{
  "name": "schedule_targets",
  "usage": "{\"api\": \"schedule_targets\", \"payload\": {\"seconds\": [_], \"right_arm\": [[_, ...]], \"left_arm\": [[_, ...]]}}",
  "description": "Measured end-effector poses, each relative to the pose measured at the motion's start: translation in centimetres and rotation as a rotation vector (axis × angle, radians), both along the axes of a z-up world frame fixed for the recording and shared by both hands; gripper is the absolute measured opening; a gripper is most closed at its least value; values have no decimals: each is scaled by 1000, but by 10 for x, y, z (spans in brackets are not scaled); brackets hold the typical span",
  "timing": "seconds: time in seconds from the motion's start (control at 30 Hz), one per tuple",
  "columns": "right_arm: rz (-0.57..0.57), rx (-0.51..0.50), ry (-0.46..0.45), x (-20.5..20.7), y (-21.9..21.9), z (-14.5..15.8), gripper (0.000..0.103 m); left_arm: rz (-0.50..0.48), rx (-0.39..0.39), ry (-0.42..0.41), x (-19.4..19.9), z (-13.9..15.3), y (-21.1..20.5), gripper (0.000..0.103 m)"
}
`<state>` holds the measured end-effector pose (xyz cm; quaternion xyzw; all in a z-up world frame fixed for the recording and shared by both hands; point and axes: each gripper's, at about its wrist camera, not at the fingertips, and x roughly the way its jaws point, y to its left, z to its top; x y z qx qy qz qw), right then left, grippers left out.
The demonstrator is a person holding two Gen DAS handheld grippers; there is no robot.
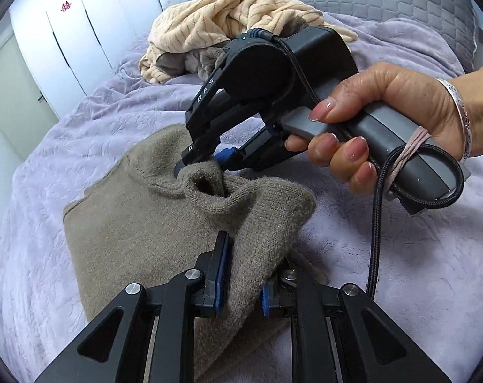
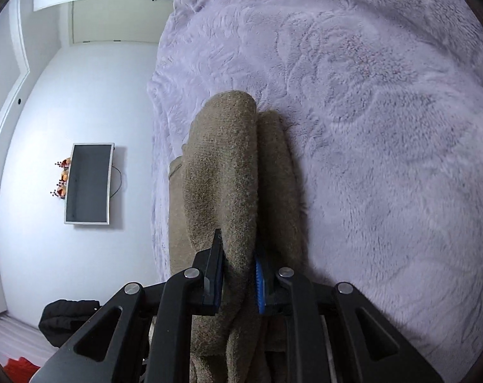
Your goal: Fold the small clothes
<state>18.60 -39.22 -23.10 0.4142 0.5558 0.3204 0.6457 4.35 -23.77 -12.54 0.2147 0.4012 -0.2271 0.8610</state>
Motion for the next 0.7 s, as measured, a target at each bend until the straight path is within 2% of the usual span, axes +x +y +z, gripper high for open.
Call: {"api": "schedule_targets", "payload": {"seconds": [0.1,0.13,0.17,0.2,0.23,0.37,0.43,0.5,0.6,0.7], "right_arm": [[7,-20,10,-3,0,5,22],[9,-33,12,-4,0,8,25],[10,-47,13,-5,1,12,27],[6,-79,7,-8,1,17,32],[-5,-119,-3,-10,-5,24,39],[-82,-207,-30,-32,-18,48,39],[-129,-236,-53,-51,-26,63,39],[-169,-248,-73,-73,-33,79,39],[-207,-223,-81,-112,-36,98,39],[-172,-135,-55,-146,-17,101,42]], "left_arm": [[15,-15,42,-8,4,7,20],[25,-18,50,-11,2,14,34],[39,-17,52,-16,4,18,64],[64,-24,44,-19,8,22,72],[72,-49,47,-22,13,28,73],[135,-113,130,-24,22,58,73],[222,-187,199,-13,26,81,73],[344,-298,281,-1,26,117,75],[503,-413,366,10,17,166,75],[564,-508,478,28,-11,195,75]]}}
